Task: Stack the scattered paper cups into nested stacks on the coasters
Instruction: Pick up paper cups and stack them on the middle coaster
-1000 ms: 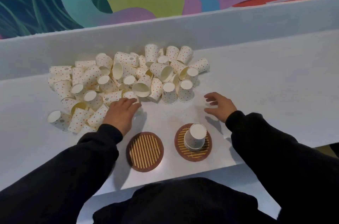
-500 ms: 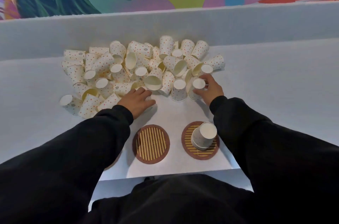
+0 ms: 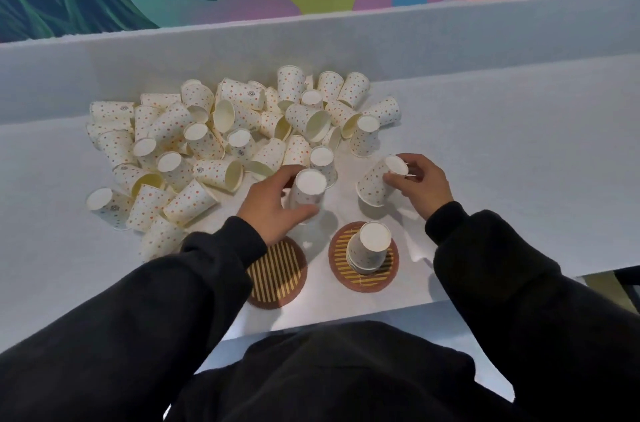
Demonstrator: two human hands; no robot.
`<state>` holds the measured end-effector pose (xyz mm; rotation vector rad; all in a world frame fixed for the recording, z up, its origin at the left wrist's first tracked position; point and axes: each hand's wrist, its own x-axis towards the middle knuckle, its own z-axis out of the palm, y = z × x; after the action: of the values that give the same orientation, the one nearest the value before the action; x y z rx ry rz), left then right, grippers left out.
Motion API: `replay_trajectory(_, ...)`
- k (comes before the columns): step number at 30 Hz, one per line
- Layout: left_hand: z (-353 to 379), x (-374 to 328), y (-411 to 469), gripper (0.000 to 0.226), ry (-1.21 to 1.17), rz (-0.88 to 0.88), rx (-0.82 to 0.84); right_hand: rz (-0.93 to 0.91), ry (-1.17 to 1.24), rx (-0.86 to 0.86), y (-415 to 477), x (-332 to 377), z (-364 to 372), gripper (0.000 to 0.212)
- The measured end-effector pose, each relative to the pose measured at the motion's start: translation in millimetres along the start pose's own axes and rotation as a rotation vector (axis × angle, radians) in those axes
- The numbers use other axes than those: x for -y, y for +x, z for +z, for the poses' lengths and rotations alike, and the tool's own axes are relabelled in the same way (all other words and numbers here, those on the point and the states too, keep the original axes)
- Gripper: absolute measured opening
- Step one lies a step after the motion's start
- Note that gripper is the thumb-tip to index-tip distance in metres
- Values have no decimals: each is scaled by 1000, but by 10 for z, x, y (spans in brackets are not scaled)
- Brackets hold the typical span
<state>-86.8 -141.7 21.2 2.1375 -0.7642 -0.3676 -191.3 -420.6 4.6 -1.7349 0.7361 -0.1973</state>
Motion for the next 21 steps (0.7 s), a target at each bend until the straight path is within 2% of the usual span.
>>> replay_trajectory(2,134,-301,-104,62,-249,-27,-2,-14,40,-18,-111,-47,-94,35)
replay_trajectory(5,330,-615,-205,61,-342,67,47,-22,112,-63,-261,-66,-180,33)
replay_trajectory(12,718,-665,-249,63,-148,200,172,-109,225,-181,-571,-15,-351,30)
replay_trajectory(15,824,-574,-250,62,-103,177,203,-238,271,-219,-704,18,-429,35)
replay_trajectory(18,896,-481,-247,62,-66,151,236,-395,284,-190,-847,69,-451,40)
replay_trajectory(21,954,-367,-240,64,-24,134,244,-494,197,-94,-958,91,-407,42)
